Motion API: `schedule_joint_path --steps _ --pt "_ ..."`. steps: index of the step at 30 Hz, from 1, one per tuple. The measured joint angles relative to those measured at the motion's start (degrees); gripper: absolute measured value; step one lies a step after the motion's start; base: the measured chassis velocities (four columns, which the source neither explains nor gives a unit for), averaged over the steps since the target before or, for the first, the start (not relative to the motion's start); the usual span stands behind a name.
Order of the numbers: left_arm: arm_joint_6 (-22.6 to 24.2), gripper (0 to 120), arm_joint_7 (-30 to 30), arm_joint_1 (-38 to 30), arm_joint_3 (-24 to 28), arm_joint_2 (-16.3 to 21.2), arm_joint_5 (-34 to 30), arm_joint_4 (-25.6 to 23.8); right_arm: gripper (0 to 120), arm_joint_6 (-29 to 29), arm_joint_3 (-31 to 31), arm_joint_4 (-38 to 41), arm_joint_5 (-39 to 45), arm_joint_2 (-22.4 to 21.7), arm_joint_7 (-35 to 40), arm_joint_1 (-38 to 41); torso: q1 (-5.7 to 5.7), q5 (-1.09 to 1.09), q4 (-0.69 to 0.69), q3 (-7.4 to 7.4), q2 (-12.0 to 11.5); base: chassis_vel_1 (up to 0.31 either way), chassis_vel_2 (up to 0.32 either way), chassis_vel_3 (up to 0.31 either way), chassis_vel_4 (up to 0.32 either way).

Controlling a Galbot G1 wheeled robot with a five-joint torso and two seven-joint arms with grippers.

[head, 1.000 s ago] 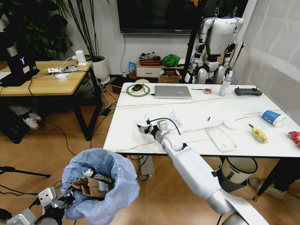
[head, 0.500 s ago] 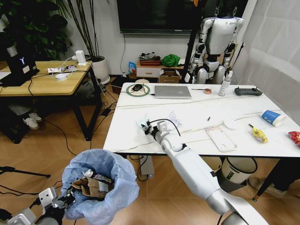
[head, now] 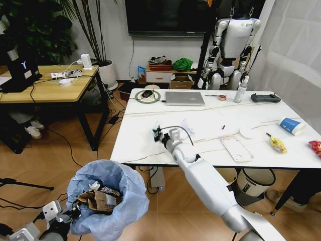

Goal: Pick up the trash bin and place the trash from the table into it.

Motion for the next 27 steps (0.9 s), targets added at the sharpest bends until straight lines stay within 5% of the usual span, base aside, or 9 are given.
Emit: schedule_joint_path --steps 3,9,20,27 --pt "0.0 0 0.0 0.0 0.0 0.3 -0.3 0.0 0 2.2 -4.0 12.9 6.1 -3.9 -1.8 -3.6 0.0 0.01 0.0 -0.01 0.0 0.0 0.0 0.0 0.0" --pt "0.0 0 0.0 -0.1 0.0 0.4 -0.4 -0.2 0 4.7 -11.8 26.2 11.4 -9.2 -4.0 -9.6 -0.02 0.01 0.0 -0.01 0.0 0.0 0.0 0.0 0.0" --pt "0.1 0 -0.1 0.1 -0.2 -0.1 -0.3 -0.8 0 11.8 -22.1 30.2 7.6 -15.8 -7.7 -12.0 -0.01 0.01 0.0 0.0 0.0 0.0 0.0 0.0 0.0" --pt "0.2 0 -0.1 0.1 0.0 -0.6 -0.1 -0.9 0 15.1 -24.0 27.0 -0.2 -15.4 -7.1 -13.3 -0.01 0.02 0.01 0.0 0.0 0.0 0.0 0.0 0.0"
